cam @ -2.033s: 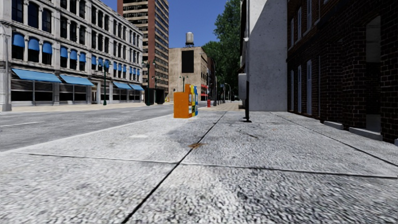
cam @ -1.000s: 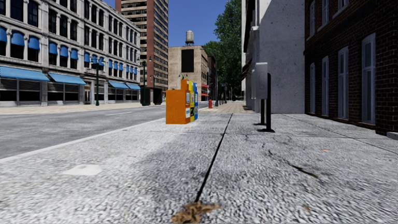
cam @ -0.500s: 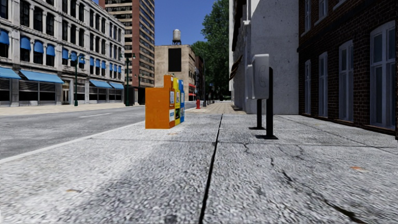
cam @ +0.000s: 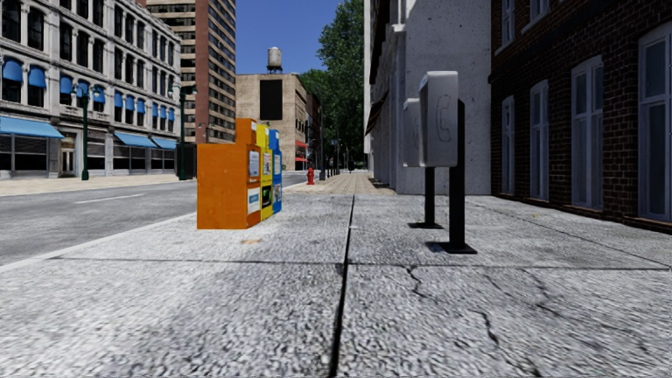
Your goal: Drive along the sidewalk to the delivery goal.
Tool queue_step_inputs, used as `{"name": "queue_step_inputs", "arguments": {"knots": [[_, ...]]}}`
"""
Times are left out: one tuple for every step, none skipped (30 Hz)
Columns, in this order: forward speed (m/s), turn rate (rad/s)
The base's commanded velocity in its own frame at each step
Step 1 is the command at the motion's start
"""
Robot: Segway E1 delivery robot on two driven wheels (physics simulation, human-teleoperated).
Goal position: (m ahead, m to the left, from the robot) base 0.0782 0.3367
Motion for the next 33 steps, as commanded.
{"name": "queue_step_inputs", "arguments": {"knots": [[1.53,0.0],[0.17,0.0],[0.17,0.0],[0.0,0.0],[0.0,0.0],[0.0,0.0],[0.0,0.0],[0.0,0.0],[0.0,0.0],[0.0,0.0],[0.0,0.0],[0.0,0.0],[0.0,0.0],[0.0,0.0],[0.0,0.0],[0.0,0.0],[0.0,0.0],[0.0,0.0],[0.0,0.0],[0.0,0.0],[0.0,0.0],[0.0,0.0],[0.0,0.0],[0.0,0.0],[0.0,0.0],[0.0,0.0],[0.0,0.0],[0.0,0.0],[0.0,0.0],[0.0,0.0],[0.0,0.0],[0.0,0.0],[0.0,0.0]]}}
